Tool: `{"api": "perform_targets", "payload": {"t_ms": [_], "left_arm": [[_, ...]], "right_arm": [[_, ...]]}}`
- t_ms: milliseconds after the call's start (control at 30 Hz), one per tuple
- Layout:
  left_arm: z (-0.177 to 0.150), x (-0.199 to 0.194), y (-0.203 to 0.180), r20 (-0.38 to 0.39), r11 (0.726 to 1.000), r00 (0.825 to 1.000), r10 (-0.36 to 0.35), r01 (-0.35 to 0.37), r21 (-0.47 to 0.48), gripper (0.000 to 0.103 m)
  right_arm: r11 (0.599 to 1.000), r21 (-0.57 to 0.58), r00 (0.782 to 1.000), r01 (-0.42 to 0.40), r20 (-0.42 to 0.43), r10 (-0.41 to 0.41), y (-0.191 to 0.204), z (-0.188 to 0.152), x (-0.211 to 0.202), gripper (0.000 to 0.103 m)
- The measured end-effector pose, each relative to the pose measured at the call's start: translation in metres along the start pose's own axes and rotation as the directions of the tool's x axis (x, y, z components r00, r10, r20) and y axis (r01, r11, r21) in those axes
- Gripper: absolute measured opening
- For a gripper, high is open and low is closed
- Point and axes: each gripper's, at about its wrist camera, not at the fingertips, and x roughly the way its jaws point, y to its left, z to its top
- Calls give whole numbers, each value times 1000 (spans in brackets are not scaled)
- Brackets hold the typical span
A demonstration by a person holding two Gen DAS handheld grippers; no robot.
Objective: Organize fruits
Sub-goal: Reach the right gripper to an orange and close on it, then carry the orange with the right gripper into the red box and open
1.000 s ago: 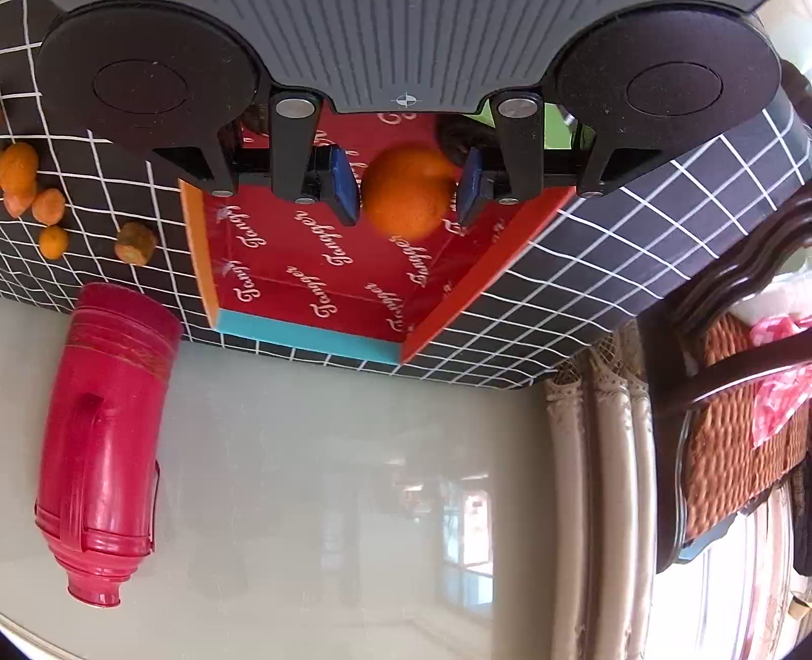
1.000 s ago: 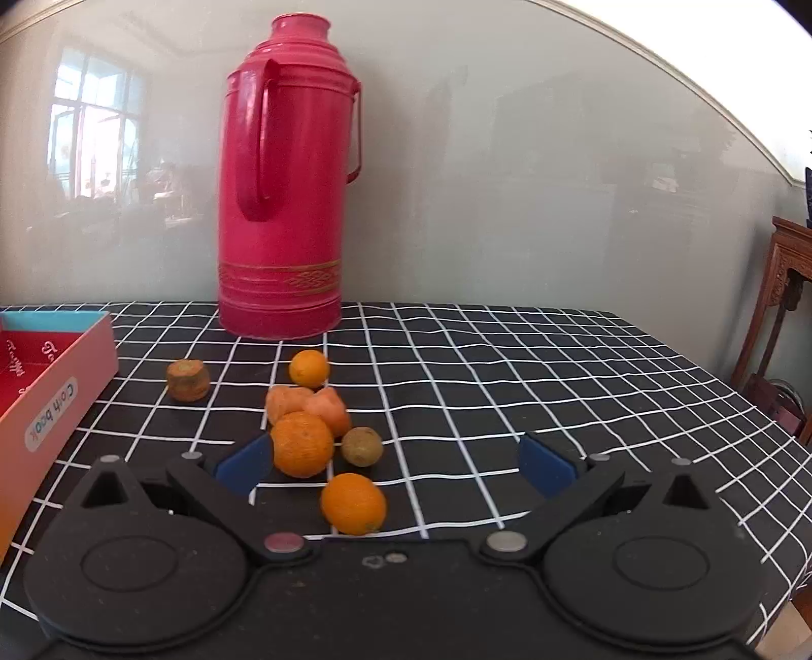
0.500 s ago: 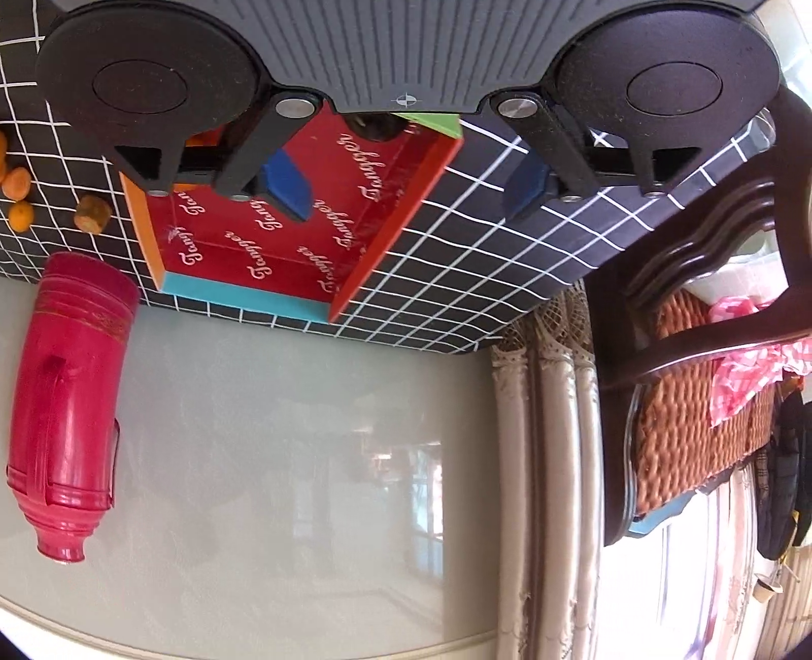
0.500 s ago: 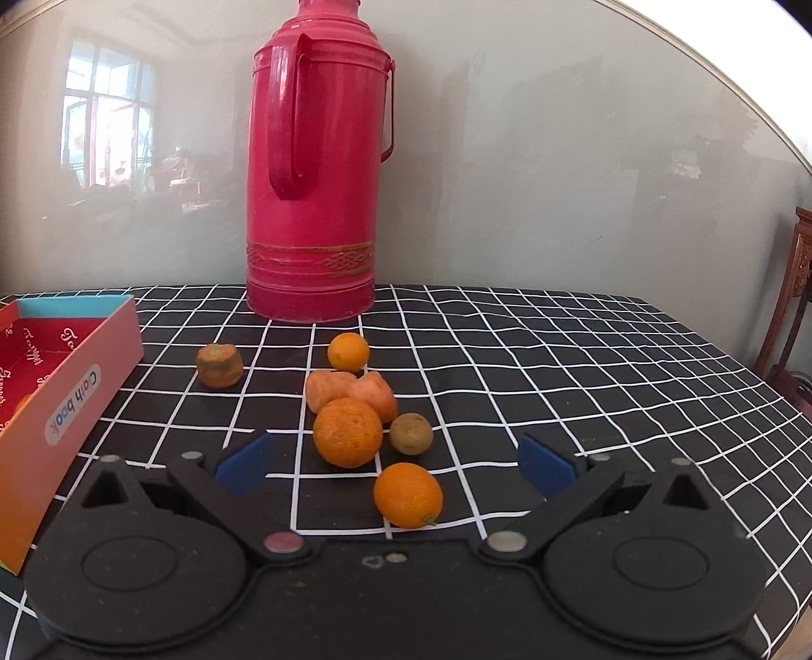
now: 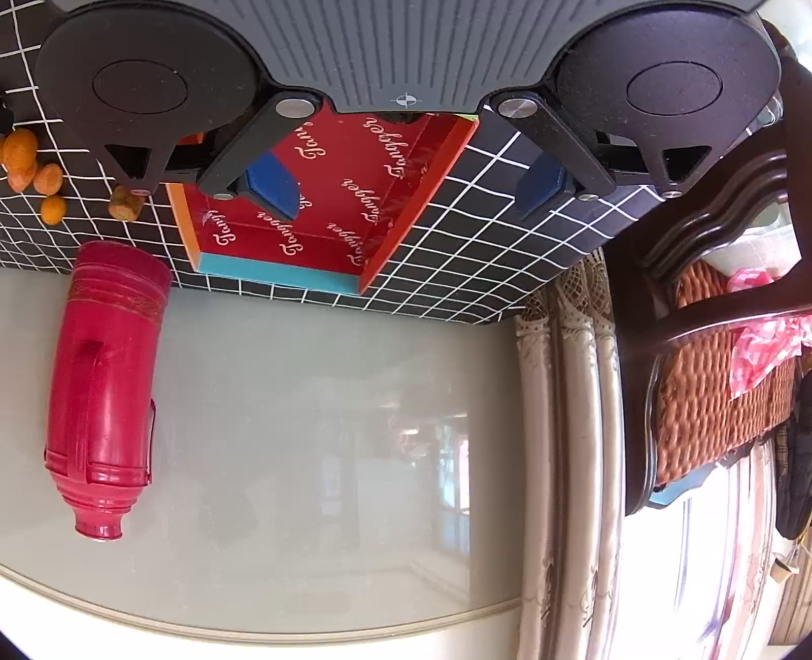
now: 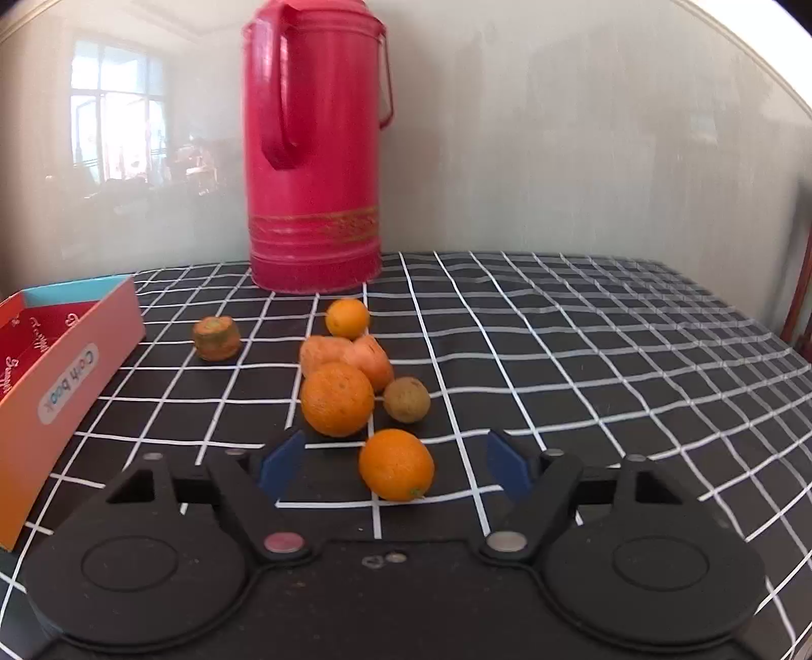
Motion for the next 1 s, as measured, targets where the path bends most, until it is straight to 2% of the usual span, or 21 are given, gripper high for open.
{"api": "perform_targets", "payload": {"t_ms": [133, 267, 433, 600, 700, 800, 1000], "left_arm": [[1, 1, 6, -7, 1000, 1000, 3, -3, -23, 93], [1, 6, 14, -33, 998, 999, 14, -16, -57, 94], [1, 11, 23, -55, 995, 998, 19, -24, -98, 94], [-1, 15, 32, -71, 990, 997, 35, -44, -133, 94], [-3, 18, 39, -86, 986, 995, 50, -62, -154, 94], [-6, 22, 44, -107, 982, 992, 64, -81, -169, 94], [-11, 24, 55, -125, 978, 988, 89, -110, -177, 94]], "right_arm": [[999, 8, 999, -39, -36, 40, 2, -1, 5, 39], [999, 19, 998, -41, -48, 42, 2, -1, 8, 24], [998, 23, 998, -52, -35, 53, 2, -1, 5, 24], [992, 3, 991, -128, 48, 127, 16, 5, -13, 24], [976, -21, 972, -216, 89, 217, 33, 7, -24, 24], [951, -75, 944, -299, 124, 306, 53, 8, -36, 24], [863, -207, 863, -460, 126, 490, 97, 5, -56, 24]]}}
